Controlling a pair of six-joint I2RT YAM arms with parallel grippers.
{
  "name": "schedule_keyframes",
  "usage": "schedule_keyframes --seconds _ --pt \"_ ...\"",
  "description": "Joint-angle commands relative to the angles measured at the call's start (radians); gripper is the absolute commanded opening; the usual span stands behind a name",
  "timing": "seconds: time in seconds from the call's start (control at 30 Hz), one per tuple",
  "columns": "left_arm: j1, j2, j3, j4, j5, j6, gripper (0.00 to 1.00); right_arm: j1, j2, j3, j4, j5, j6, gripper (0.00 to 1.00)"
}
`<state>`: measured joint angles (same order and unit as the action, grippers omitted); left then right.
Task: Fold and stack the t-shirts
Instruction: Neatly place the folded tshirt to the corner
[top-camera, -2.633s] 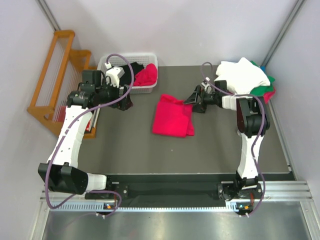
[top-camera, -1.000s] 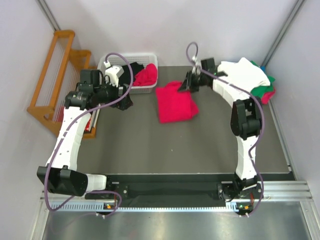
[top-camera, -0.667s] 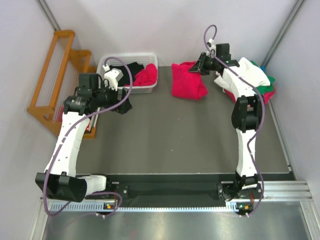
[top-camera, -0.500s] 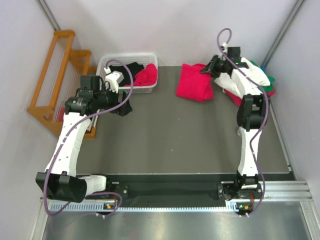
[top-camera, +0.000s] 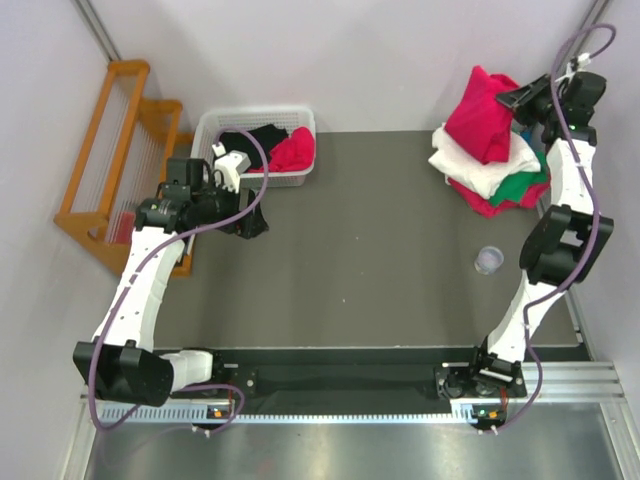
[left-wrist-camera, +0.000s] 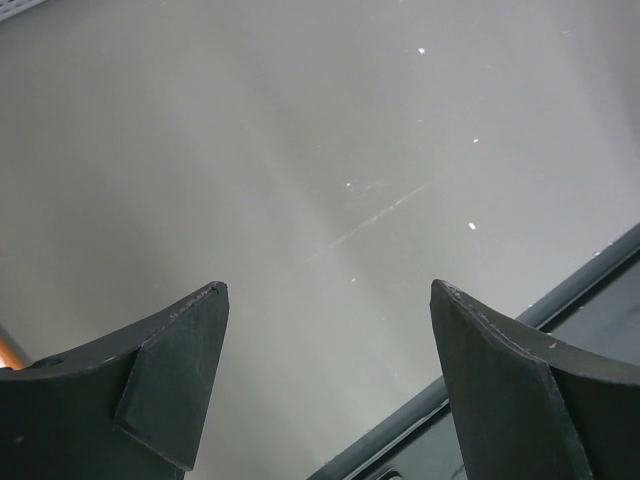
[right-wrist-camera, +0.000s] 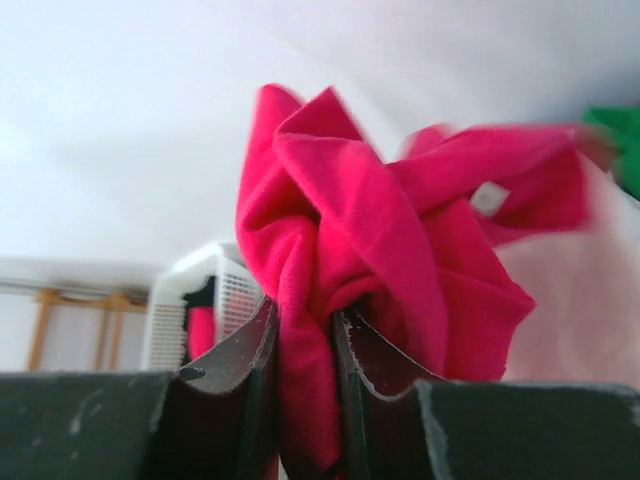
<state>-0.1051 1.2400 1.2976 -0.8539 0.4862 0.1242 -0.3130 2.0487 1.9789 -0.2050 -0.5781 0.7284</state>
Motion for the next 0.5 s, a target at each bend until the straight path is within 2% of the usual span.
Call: schedule_keyframes --seconds 0.0,0.2,0.47 --pt "0.002 -0.005 0.012 0.046 0.058 -0.027 0.86 -0.032 -0.1 -0.093 0.216 -0.097 0.109 0.0" --pt "0.001 -0.016 0.025 0.026 0.048 -0.018 0.86 -0.037 -0.139 -0.193 0.24 -0.023 0.111 0.0" --pt "0.001 -0.028 0.019 0.026 0.049 -0.02 0.86 -0.021 -0.114 -0.178 0.222 -0.025 0.103 0.0"
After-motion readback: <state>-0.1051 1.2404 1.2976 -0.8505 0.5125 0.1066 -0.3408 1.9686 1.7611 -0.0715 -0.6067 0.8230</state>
